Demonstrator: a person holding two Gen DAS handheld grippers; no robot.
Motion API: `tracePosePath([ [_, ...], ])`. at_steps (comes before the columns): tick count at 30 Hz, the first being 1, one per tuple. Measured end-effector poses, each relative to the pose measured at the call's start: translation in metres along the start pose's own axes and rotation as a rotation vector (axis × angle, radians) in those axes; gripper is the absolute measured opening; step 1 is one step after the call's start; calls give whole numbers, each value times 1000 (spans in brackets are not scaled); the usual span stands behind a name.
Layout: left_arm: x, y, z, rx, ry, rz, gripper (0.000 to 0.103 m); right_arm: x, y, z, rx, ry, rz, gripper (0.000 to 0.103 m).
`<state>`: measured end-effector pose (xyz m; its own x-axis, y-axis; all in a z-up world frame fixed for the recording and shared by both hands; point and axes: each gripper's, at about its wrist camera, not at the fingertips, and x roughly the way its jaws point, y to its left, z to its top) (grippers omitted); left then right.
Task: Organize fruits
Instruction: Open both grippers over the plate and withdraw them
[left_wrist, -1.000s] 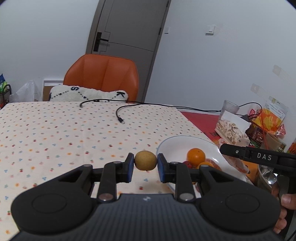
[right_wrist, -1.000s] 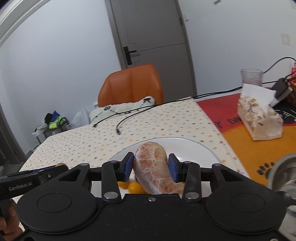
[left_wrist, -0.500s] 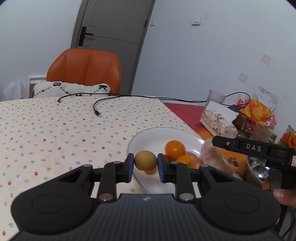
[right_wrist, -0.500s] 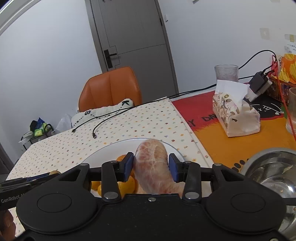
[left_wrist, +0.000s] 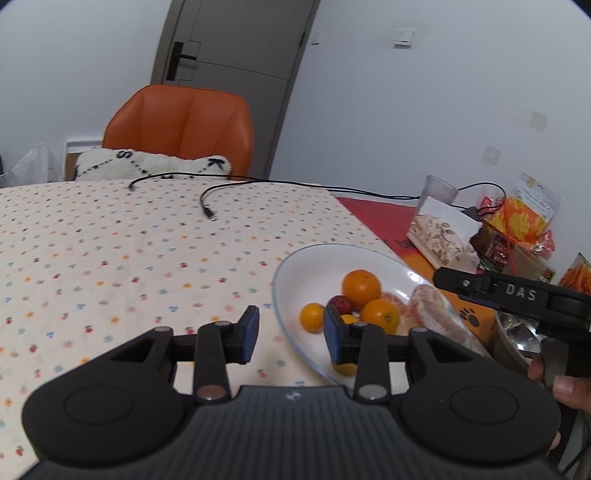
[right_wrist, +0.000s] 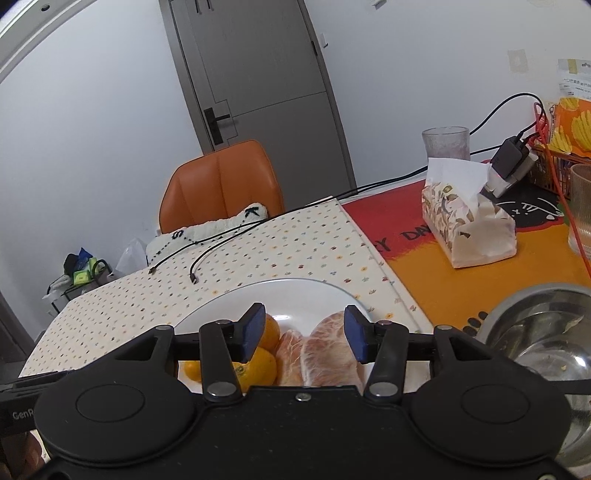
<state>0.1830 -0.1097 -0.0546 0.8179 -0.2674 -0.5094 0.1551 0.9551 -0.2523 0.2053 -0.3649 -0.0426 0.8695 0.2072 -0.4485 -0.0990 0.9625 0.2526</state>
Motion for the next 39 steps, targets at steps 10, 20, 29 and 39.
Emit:
tracePosePath([
  [10, -20, 9, -1, 22, -23, 40, 64, -4, 13, -10, 0, 31, 31, 56],
  [20, -38, 27, -1, 4, -29, 134, 78, -12, 29, -20, -4, 51, 64, 72],
  [29, -65, 37, -6, -4, -43, 204, 85, -23, 53, -24, -34, 57, 124, 88],
  [39, -95, 48, -7, -29, -25, 234, 91, -41, 70, -27, -52, 55, 166, 102],
])
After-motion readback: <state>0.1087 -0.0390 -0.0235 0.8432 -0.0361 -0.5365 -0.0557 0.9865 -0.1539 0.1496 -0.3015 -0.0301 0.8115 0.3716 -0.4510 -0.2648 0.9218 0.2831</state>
